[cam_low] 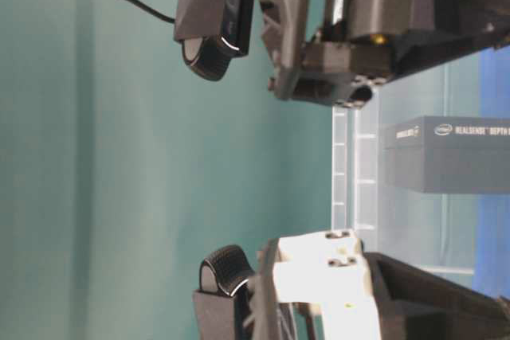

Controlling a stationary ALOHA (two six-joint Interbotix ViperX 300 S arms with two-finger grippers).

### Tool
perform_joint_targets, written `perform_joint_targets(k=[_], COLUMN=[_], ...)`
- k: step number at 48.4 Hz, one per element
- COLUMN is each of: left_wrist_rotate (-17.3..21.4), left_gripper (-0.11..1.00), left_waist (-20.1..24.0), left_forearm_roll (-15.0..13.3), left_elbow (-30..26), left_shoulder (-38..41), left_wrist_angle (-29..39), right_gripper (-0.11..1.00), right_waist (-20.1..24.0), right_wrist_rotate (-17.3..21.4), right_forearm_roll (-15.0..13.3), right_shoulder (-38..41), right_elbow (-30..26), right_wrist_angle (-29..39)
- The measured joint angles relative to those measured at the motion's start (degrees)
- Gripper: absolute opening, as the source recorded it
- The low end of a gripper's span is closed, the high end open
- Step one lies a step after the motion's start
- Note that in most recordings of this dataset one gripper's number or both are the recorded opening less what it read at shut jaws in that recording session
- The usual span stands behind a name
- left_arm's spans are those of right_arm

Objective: Take the box out of the case with both arms.
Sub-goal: 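Lower both boxes onto the tablecloth and open both grippers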

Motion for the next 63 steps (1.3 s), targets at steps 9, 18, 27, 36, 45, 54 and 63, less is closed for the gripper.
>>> perform_joint_targets(k=[9,18,27,36,45,54,63], left_wrist_rotate=[0.0,-0.09,-0.09,0.44,1.93,2.2,3.69], left_gripper=[0.88,0.88,0.88,0.88,0.88,0.88,0.88], left_waist=[0.0,0.09,0.09,0.18,1.05,1.58,1.58], left_forearm_roll=[-0.09,0.0,0.0,0.0,0.0,0.79,0.97], left_elbow=[0.0,-0.09,-1.49,-5.01,-9.49,-15.56,-21.09], left_shoulder=[0.0,-0.09,-0.53,-1.85,-4.13,-5.8,-5.89], left_wrist_angle=[0.0,0.35,2.81,8.53,15.21,21.8,28.21], right_gripper=[0.92,0.92,0.92,0.92,0.92,0.92,0.92], right_waist=[0.09,0.09,0.0,0.0,0.0,-0.26,-0.35], right_wrist_rotate=[0.0,0.0,0.0,-0.26,-3.16,-6.24,-8.35], right_forearm_roll=[0.0,0.0,-0.09,-0.62,-0.88,-1.32,-2.81], right_shoulder=[0.0,-0.18,-2.11,-4.31,-6.06,-6.5,-6.59], right_elbow=[-0.09,0.0,-0.53,-3.25,-7.65,-13.8,-20.21], right_wrist_angle=[0.0,-0.09,1.14,6.77,12.92,21.27,28.3])
